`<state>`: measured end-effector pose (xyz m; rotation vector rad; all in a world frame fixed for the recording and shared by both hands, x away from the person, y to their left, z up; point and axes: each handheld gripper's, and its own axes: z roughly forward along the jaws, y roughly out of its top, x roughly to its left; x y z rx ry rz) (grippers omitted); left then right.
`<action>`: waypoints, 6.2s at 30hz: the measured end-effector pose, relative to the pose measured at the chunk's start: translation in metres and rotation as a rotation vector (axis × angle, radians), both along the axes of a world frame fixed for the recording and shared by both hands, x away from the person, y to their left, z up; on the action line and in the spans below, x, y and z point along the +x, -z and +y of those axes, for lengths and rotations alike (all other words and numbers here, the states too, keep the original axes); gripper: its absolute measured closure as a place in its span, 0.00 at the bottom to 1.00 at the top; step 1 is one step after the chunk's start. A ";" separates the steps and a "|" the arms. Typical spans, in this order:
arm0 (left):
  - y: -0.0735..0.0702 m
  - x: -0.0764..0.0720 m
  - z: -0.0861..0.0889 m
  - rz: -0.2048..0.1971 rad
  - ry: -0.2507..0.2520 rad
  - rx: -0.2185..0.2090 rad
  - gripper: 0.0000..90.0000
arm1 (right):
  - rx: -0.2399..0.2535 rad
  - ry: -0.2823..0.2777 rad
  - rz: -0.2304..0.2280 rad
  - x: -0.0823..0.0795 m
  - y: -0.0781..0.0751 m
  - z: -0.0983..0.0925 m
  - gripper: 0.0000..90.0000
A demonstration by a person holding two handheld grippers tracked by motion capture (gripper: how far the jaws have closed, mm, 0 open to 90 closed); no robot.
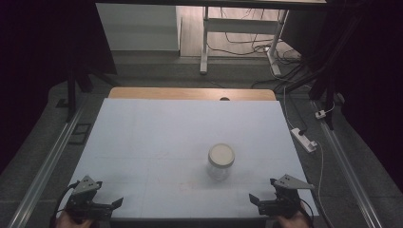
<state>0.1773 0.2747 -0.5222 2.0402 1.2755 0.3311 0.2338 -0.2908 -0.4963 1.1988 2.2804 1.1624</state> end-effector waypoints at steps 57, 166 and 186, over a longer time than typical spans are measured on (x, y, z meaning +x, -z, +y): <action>0.001 0.001 -0.003 0.006 0.033 0.017 0.02 | -0.010 -0.069 0.023 0.001 0.000 0.005 0.00; 0.001 0.000 -0.006 0.007 0.068 0.044 0.01 | -0.074 -0.258 -0.062 0.096 0.005 0.117 0.07; 0.001 0.000 -0.006 0.006 0.065 0.042 0.01 | -0.052 -0.297 -0.069 0.085 -0.008 0.125 0.07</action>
